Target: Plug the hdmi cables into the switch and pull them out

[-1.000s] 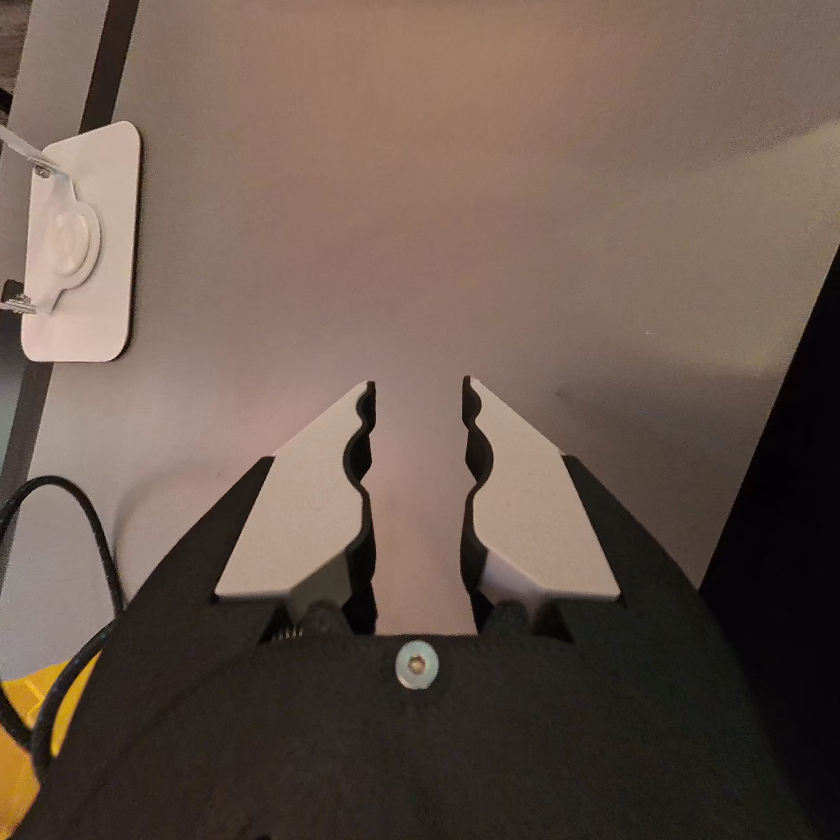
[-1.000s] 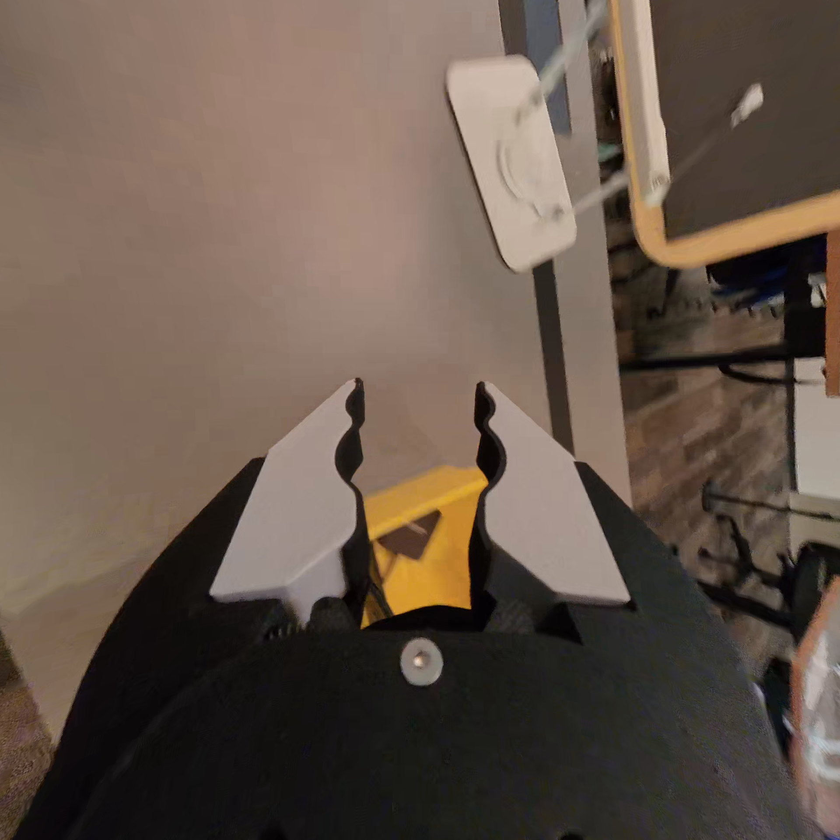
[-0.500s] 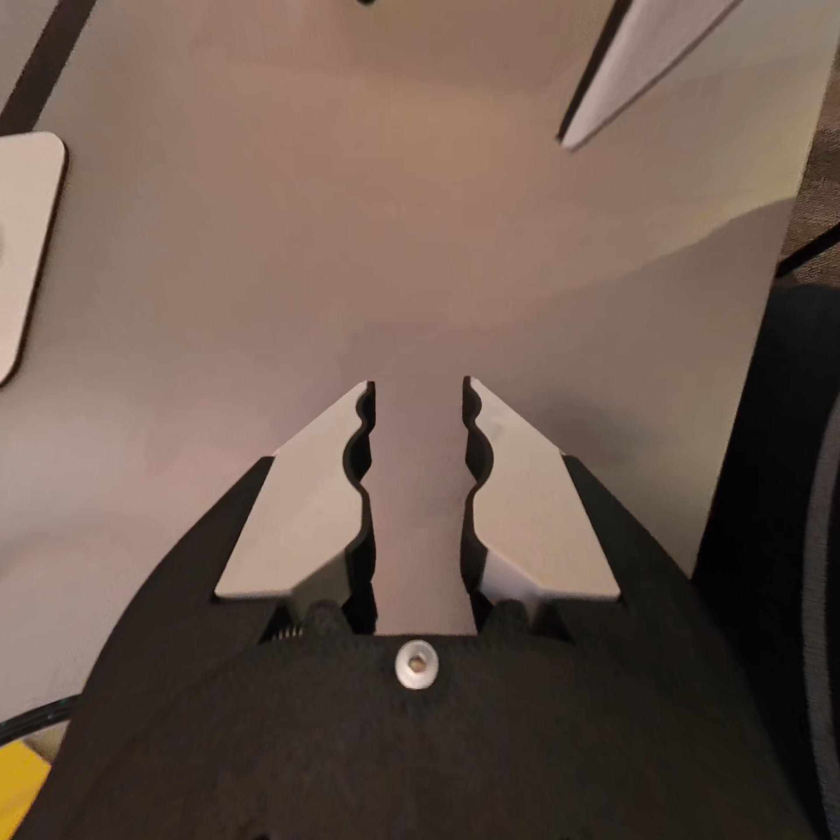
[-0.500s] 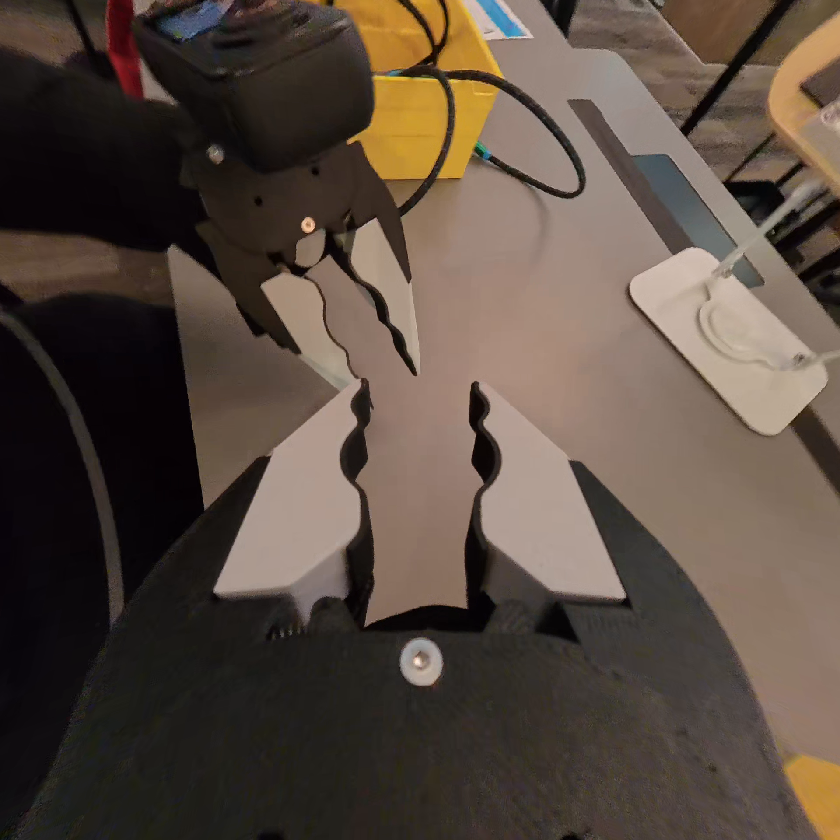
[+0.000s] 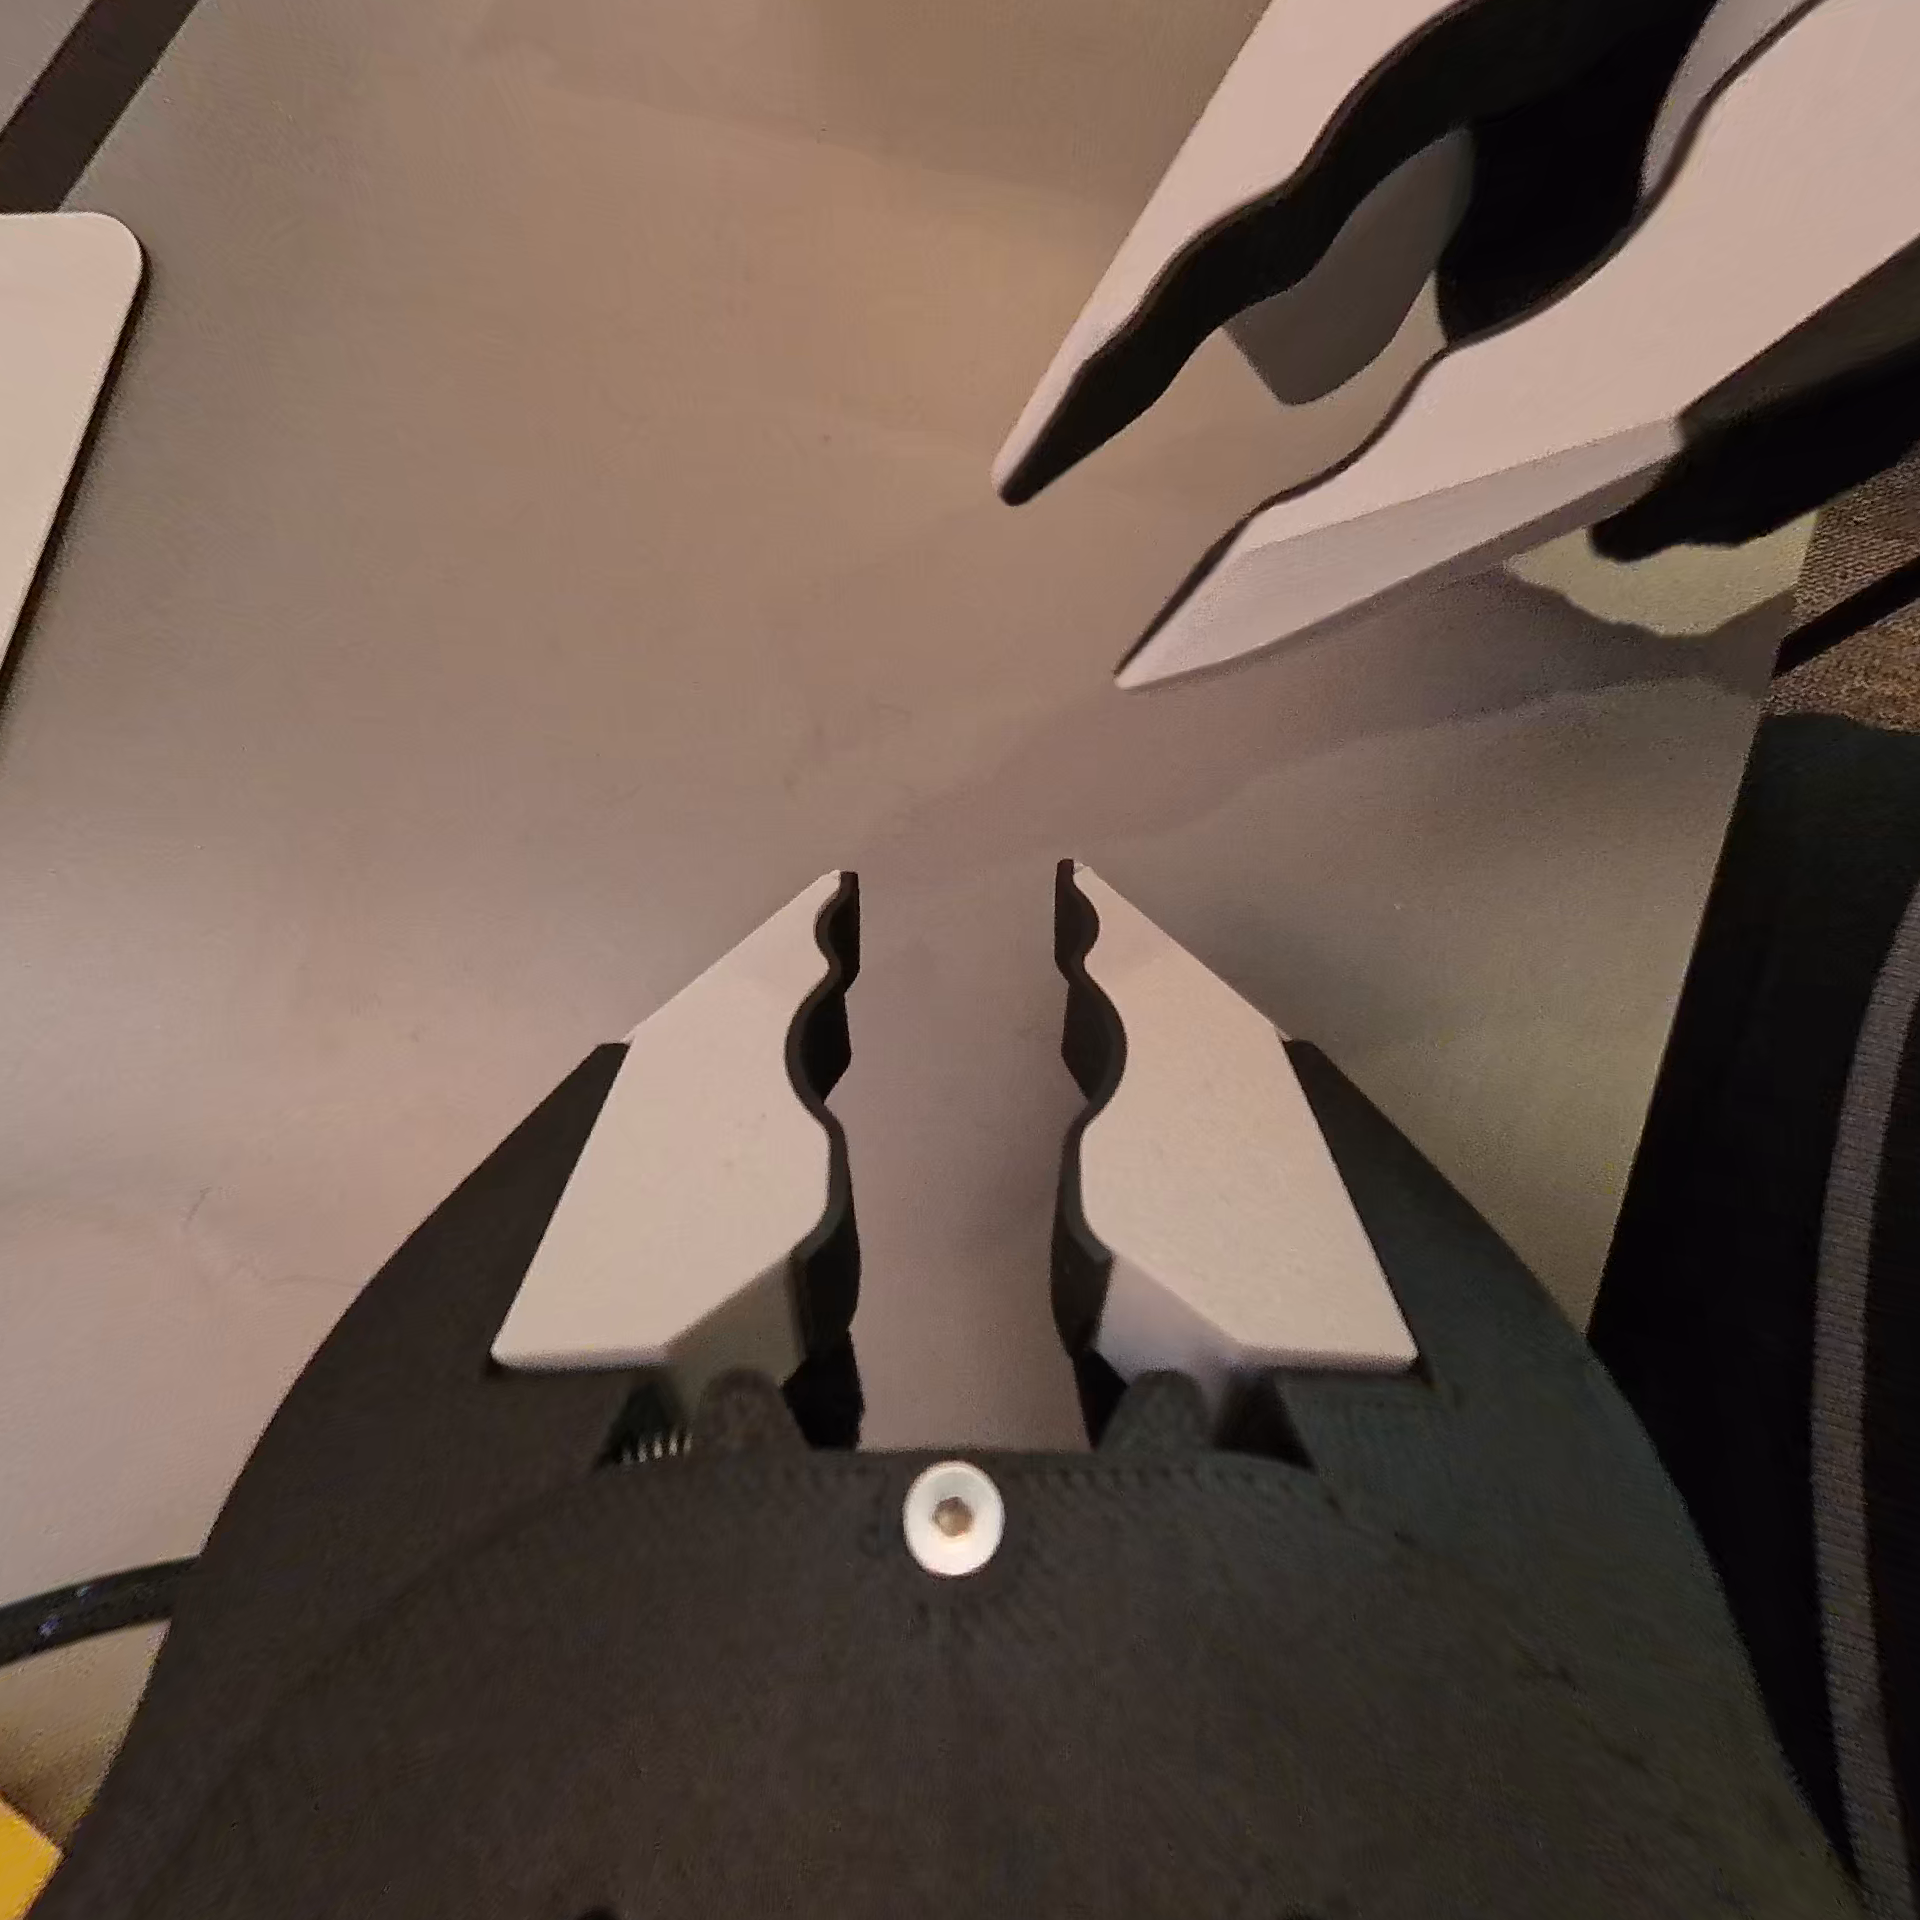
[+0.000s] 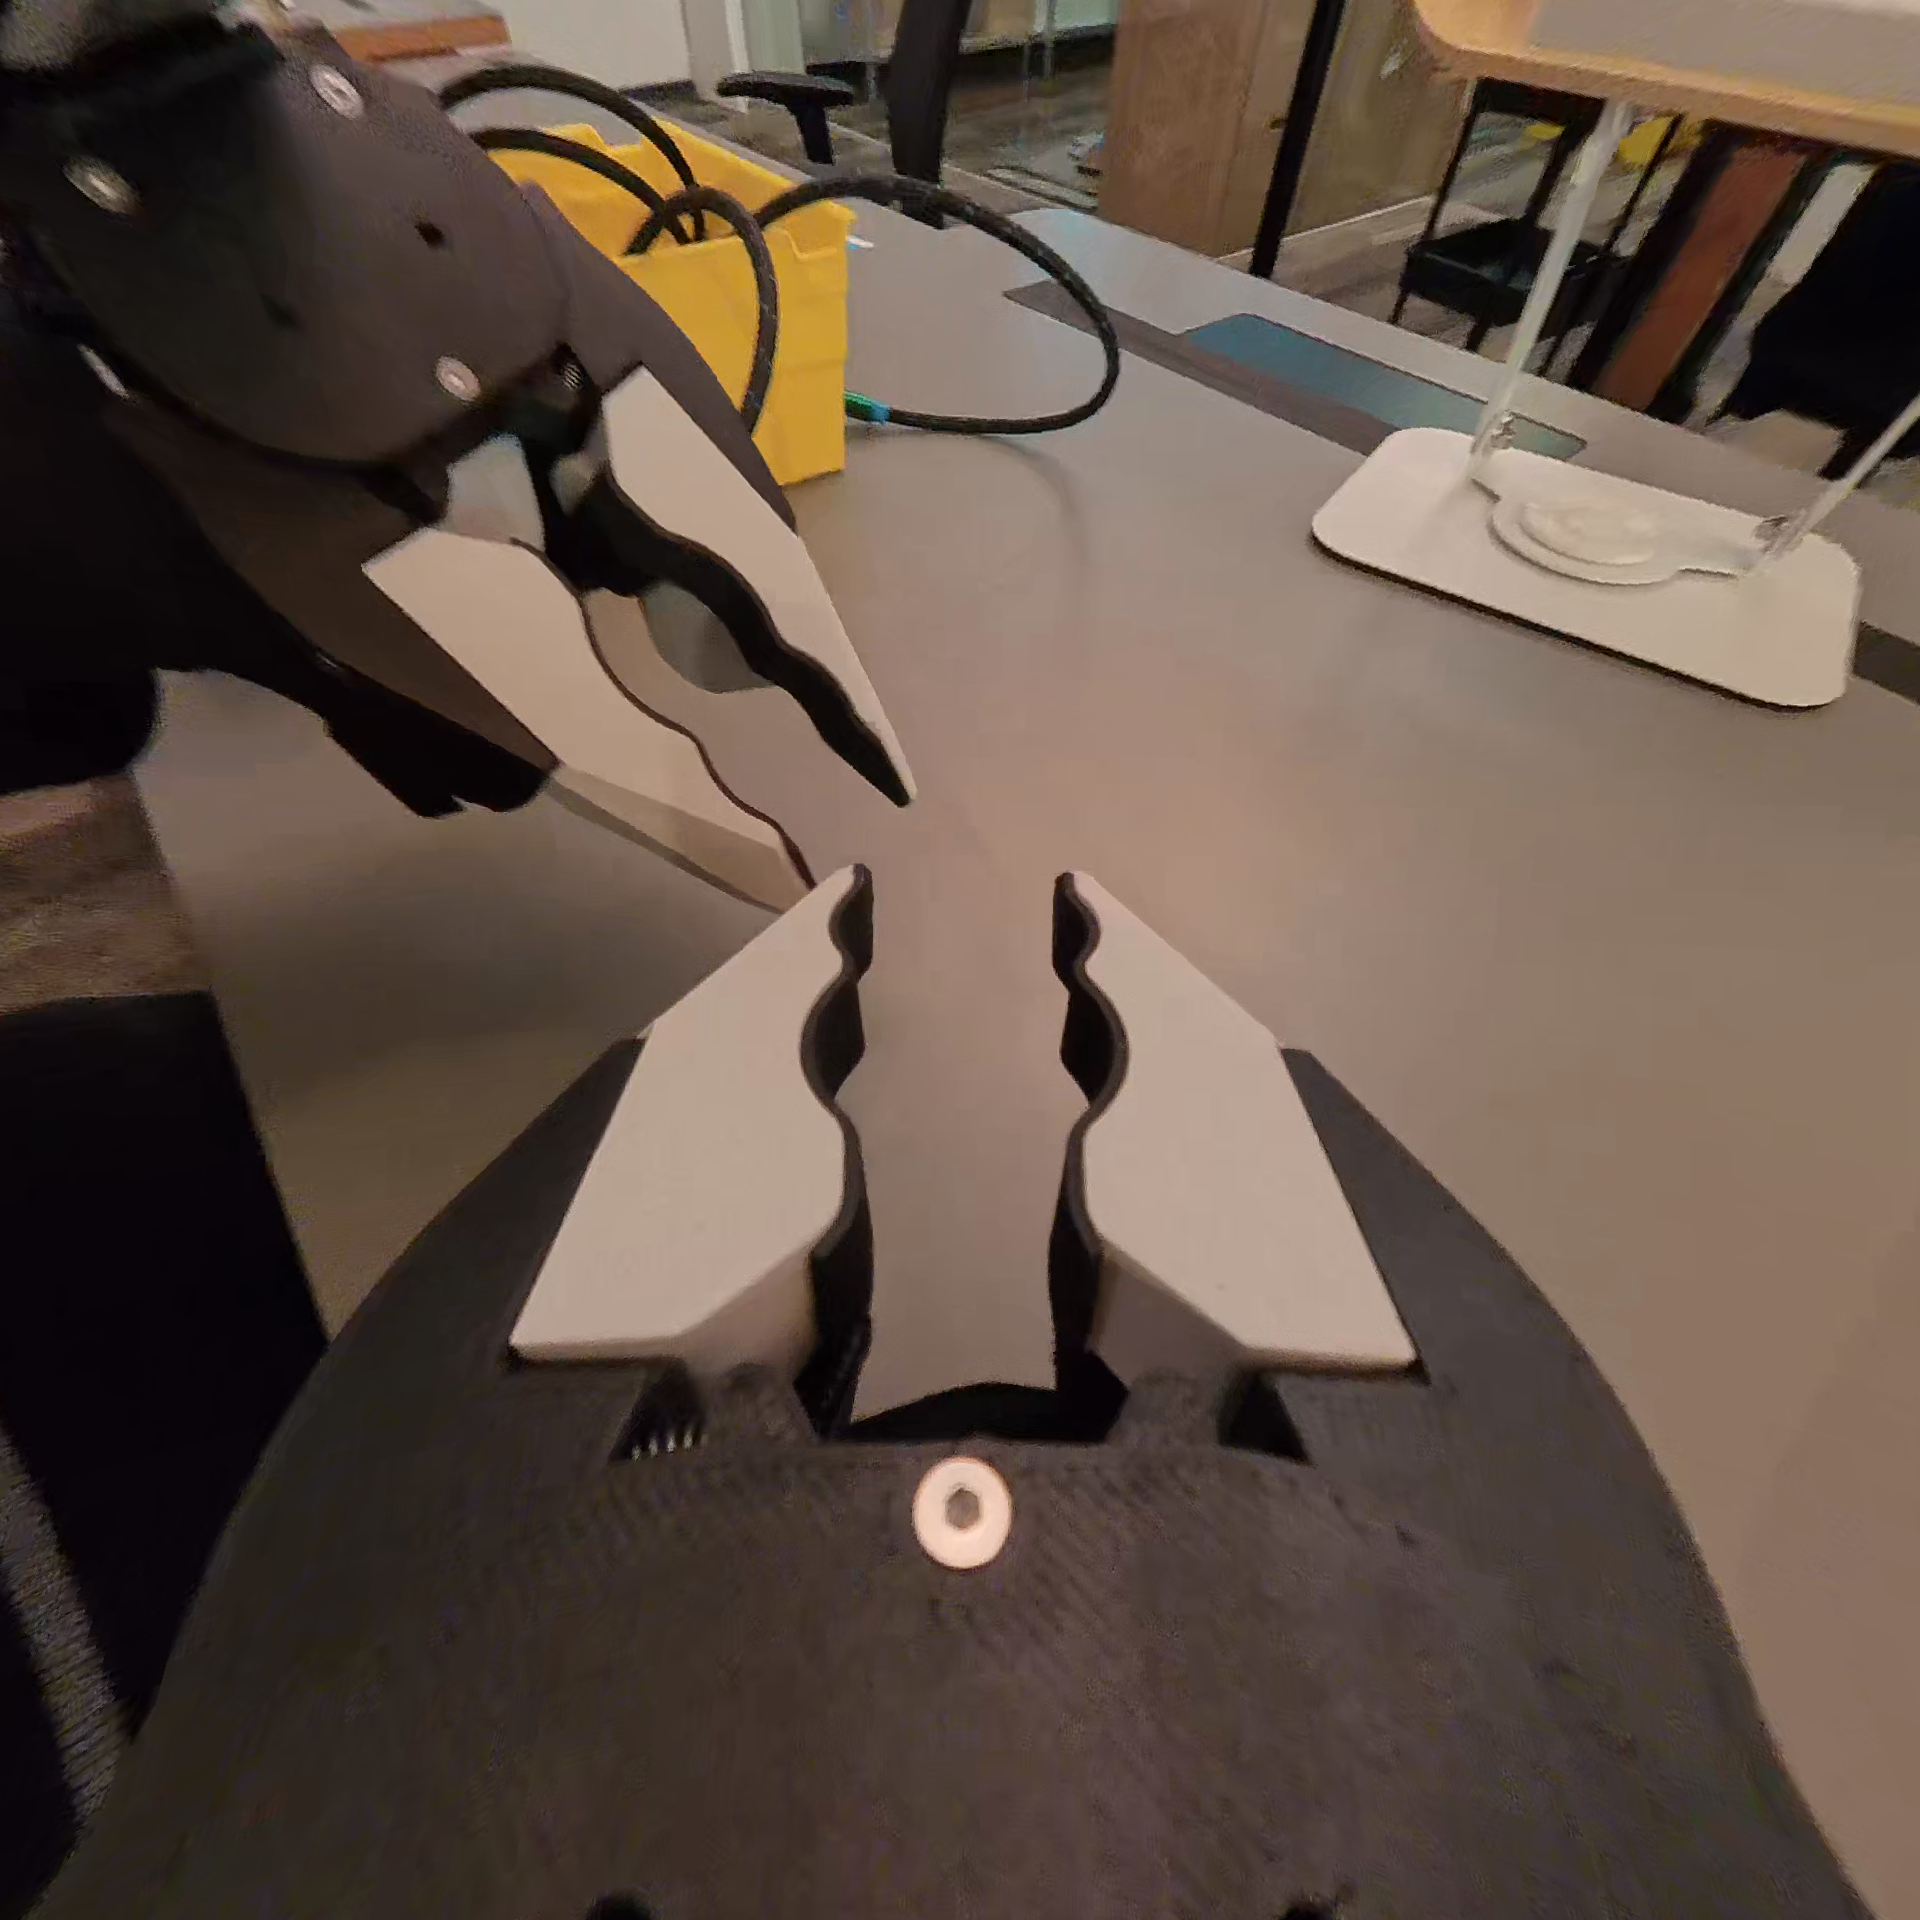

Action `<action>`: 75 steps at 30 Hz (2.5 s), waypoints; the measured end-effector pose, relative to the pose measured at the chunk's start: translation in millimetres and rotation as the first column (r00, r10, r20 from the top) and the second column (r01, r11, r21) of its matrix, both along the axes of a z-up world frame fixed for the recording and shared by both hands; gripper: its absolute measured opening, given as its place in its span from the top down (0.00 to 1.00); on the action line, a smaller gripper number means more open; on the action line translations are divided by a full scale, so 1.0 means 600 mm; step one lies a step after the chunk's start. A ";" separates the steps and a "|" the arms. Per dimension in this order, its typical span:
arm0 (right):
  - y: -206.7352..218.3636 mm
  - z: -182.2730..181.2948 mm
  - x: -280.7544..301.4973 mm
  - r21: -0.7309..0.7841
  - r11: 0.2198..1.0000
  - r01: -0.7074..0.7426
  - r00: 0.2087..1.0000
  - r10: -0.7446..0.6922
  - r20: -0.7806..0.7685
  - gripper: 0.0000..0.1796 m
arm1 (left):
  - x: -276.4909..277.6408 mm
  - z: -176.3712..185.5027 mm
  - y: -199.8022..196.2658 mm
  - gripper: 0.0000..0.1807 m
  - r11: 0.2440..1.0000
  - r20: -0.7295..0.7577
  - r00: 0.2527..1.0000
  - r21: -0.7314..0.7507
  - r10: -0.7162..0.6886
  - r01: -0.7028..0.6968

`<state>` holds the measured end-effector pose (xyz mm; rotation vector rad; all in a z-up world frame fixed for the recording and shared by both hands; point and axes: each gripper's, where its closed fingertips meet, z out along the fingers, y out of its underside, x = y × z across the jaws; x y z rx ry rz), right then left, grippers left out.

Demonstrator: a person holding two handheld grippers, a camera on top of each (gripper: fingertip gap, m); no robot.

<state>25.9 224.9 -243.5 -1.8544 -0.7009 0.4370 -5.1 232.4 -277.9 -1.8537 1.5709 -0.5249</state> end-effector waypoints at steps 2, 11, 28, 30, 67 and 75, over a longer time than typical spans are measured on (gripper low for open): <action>0.006 -0.011 0.004 0.013 1.000 0.020 0.999 -0.020 0.048 0.82 | -0.003 0.001 -0.002 0.80 1.000 -0.001 1.000 0.000 0.006 -0.006; -0.006 -0.024 0.001 0.076 0.997 -0.006 0.982 -0.008 0.187 0.82 | -0.030 -0.017 -0.029 0.81 0.996 0.051 0.996 -0.054 0.073 -0.070; 0.001 -0.062 0.002 0.111 0.994 -0.016 0.924 -0.027 0.382 0.80 | -0.043 -0.026 -0.018 0.80 0.995 0.048 0.995 -0.043 0.093 -0.091; 0.002 -0.063 0.007 0.109 0.994 -0.009 0.923 -0.034 0.383 0.80 | -0.043 -0.027 -0.018 0.80 0.995 0.050 0.994 -0.046 0.095 -0.093; 0.007 -0.065 0.019 0.098 0.995 0.010 0.939 -0.043 0.341 0.80 | -0.538 0.190 0.184 0.73 0.730 0.000 0.767 0.308 0.641 -0.610; 0.010 -0.070 0.024 0.088 0.996 0.017 0.940 -0.046 0.339 0.80 | -0.495 0.139 0.187 0.77 0.861 -0.141 0.869 0.284 0.474 -0.423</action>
